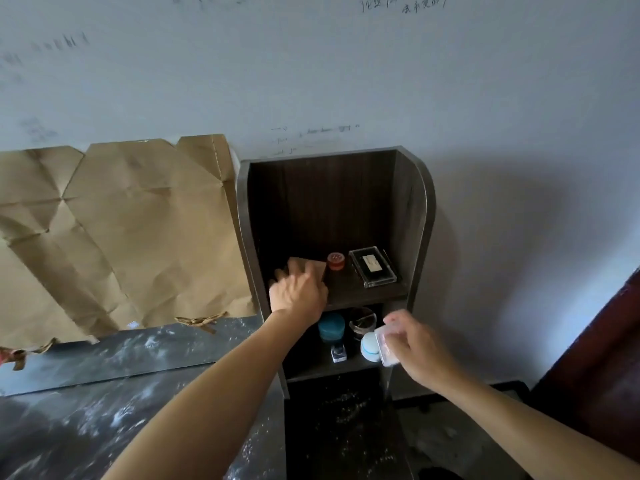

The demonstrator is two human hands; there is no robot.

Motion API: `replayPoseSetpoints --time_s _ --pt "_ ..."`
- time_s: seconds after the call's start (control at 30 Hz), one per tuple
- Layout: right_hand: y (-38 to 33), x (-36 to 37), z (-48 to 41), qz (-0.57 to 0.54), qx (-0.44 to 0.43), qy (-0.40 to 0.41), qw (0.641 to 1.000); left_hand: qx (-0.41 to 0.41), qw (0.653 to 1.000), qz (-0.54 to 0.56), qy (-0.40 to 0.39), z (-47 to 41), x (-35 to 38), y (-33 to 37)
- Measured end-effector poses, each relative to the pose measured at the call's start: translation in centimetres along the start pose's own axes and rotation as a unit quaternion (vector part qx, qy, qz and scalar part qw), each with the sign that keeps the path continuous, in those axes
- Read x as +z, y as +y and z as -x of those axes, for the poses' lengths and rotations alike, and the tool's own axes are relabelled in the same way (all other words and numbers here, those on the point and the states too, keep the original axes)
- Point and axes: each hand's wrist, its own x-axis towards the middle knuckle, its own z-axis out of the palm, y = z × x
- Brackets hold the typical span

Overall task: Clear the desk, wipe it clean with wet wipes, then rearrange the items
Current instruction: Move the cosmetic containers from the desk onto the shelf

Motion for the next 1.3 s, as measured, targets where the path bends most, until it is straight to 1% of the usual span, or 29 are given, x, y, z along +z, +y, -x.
replayPoseSetpoints --time_s 0.07,0.2,0.27,0.33,0.4,0.47,0.57,0.67,0.73,0.83,0.9,0.97,1.03,1.1,1.17,1.23,1.3 --pt "-1.5 -0.9 -0.9 -0.026 -0.029 0.035 0.999 -0.006 1.0 0.0 0.004 -0.1 0.7 -0.1" --pt "-4.0 -2.3 -4.4 -0.053 -0.051 0.075 0.994 -0.009 0.999 0.032 0.036 0.5 1.1 -0.4" --pt "-4.7 -2.4 -6.7 -0.05 -0.051 0.062 0.995 0.021 0.997 0.042 0.065 1.5 1.2 -1.2" --pt "-5.2 -1.9 -8.7 -0.067 -0.043 0.026 0.996 0.075 0.991 0.049 0.096 2.8 1.6 -2.2" --pt "-5.7 -1.0 -10.2 -0.083 -0.032 -0.009 0.996 0.128 0.986 0.034 0.1 3.6 2.2 -3.2" --pt "-5.9 -0.2 -11.2 -0.05 -0.03 -0.02 0.998 0.16 0.983 0.002 0.086 3.9 2.3 -3.8" --pt "-5.8 0.8 -11.9 0.073 -0.053 0.005 0.996 0.165 0.982 -0.034 0.081 3.5 2.0 -4.0" --pt "-5.7 1.4 -11.7 0.189 -0.095 0.031 0.977 0.15 0.984 -0.043 0.082 3.4 1.4 -3.7" --pt "-5.5 1.9 -11.4 0.228 -0.126 0.054 0.964 0.149 0.985 -0.047 0.07 3.3 1.3 -3.5" --pt "-5.3 2.2 -11.2 0.238 -0.138 0.075 0.959 0.15 0.985 -0.042 0.069 3.3 1.5 -3.7" --pt "-5.4 2.3 -10.9 0.228 -0.139 0.079 0.96 0.165 0.983 -0.008 0.081 3.7 2.1 -4.3" --pt "-5.6 2.2 -10.1 0.198 -0.155 0.107 0.962 0.182 0.977 0.046 0.104 4.6 2.9 -5.1" --pt "-6.1 2.1 -8.7 0.149 -0.192 0.15 0.958 0.194 0.969 0.079 0.132 6.6 3.0 -6.1" --pt "-7.1 2.4 -7.0 0.1 -0.234 0.173 0.951 0.18 0.966 0.096 0.16 9.5 3.0 -7.6" --pt "-8.8 3.4 -5.1 0.071 -0.27 0.157 0.947 0.119 0.973 0.108 0.163 12.6 3.5 -9.6" --pt "-10.8 5.3 -3.3 0.054 -0.296 0.119 0.946 0.042 0.984 0.107 0.136 15.7 4.5 -12.1" --pt "-12.8 8.1 -1.3 0.044 -0.312 0.072 0.946 -0.033 0.991 0.091 0.091 19.4 5.3 -14.8"
